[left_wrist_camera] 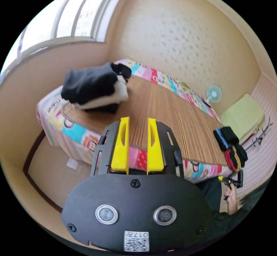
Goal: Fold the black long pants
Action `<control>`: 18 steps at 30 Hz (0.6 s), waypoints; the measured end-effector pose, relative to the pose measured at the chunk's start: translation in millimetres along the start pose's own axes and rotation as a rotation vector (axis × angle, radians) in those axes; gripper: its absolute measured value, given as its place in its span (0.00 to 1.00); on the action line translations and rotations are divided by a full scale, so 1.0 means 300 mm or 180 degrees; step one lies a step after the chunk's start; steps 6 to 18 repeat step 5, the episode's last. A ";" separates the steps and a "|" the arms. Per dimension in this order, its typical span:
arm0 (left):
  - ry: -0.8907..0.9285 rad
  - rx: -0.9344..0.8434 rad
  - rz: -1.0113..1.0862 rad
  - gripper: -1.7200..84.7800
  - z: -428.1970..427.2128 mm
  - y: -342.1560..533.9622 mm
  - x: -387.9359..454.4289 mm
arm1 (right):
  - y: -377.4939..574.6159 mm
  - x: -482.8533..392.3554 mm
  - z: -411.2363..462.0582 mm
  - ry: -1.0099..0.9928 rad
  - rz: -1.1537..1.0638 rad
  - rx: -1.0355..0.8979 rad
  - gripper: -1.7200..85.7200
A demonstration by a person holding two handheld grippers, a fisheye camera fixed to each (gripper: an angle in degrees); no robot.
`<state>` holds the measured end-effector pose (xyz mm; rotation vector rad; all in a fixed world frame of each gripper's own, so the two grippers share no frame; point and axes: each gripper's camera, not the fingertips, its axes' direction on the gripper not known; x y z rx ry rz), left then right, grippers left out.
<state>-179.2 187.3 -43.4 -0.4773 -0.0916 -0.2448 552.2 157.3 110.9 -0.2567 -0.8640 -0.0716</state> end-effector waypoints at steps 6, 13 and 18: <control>-0.0147 0.0114 -0.0196 0.17 0.086 -0.366 -0.151 | -0.003 0.013 -0.227 0.0474 0.0063 0.0267 0.02; -0.0147 0.0114 -0.0196 0.17 0.086 -0.366 -0.151 | -0.003 0.013 -0.227 0.0474 0.0063 0.0267 0.02; -0.0147 0.0114 -0.0196 0.17 0.086 -0.366 -0.151 | -0.003 0.013 -0.227 0.0474 0.0063 0.0267 0.02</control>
